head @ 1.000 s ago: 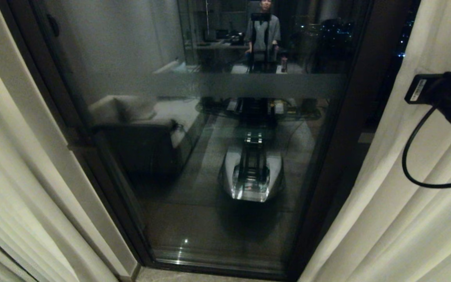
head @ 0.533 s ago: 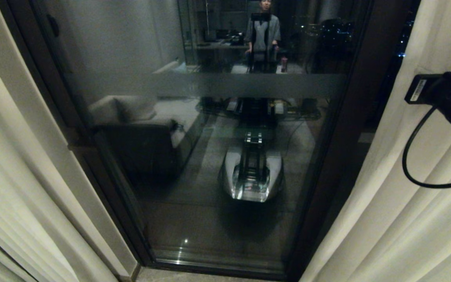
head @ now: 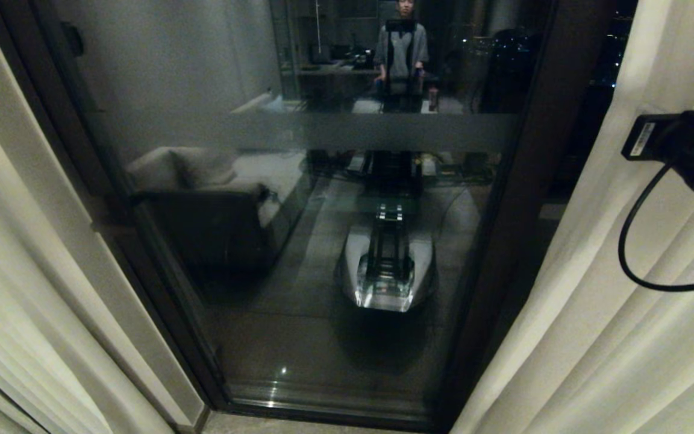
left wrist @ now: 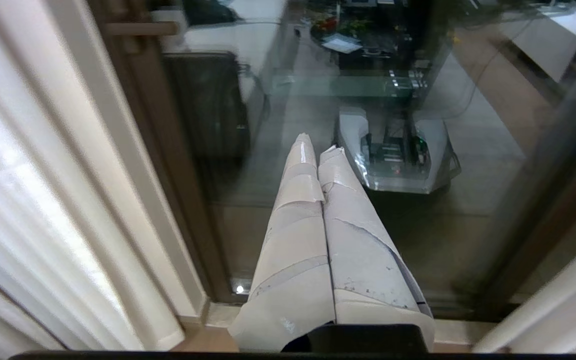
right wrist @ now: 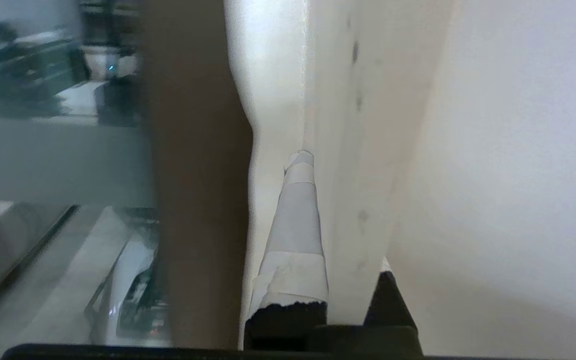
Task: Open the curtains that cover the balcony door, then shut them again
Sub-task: Pull the inner curtains open on both sides
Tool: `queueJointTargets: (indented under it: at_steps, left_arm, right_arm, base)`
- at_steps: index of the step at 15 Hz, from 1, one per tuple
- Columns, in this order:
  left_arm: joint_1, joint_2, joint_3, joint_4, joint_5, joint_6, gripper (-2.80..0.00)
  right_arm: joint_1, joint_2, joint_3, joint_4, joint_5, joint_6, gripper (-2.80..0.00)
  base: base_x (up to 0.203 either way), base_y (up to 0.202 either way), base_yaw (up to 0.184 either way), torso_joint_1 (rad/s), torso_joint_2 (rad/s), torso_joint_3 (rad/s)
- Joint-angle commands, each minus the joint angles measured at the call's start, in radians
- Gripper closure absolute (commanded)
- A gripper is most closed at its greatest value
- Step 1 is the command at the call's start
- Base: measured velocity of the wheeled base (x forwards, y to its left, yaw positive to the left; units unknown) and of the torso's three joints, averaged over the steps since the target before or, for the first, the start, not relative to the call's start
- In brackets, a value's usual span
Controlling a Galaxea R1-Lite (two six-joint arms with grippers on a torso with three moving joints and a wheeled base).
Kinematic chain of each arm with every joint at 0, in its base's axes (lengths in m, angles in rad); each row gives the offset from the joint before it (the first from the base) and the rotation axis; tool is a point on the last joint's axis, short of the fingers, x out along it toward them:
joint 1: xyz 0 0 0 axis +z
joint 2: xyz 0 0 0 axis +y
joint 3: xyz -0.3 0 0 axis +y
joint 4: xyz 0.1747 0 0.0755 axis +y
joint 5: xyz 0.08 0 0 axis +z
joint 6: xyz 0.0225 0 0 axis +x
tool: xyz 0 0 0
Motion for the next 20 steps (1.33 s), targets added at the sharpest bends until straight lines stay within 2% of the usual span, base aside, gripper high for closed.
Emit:
queueJointTargets:
  at_steps: [1,11,20]
  left_arm:
    - [0.000,0.000,0.000,0.000,0.000,0.000,0.00]
    - [0.000,0.000,0.000,0.000,0.000,0.000,0.00]
    - [0.000,0.000,0.000,0.000,0.000,0.000,0.00]
  right_arm:
    - [0.001,-0.004,0.012,-0.005,-0.002,-0.001,0.00]
    - [-0.004,-0.012,0.015,-0.006,-0.002,-0.004,0.00]
    - [-0.049,-0.001,0.015,-0.025,-0.002,-0.005,0.00]
  base:
    - [0.000,-0.190,-0.003,0.004,0.00,0.003]
    - [0.000,-0.191,0.002,0.000,0.00,0.003]
    - [0.000,-0.190,0.001,0.003,0.00,0.001]
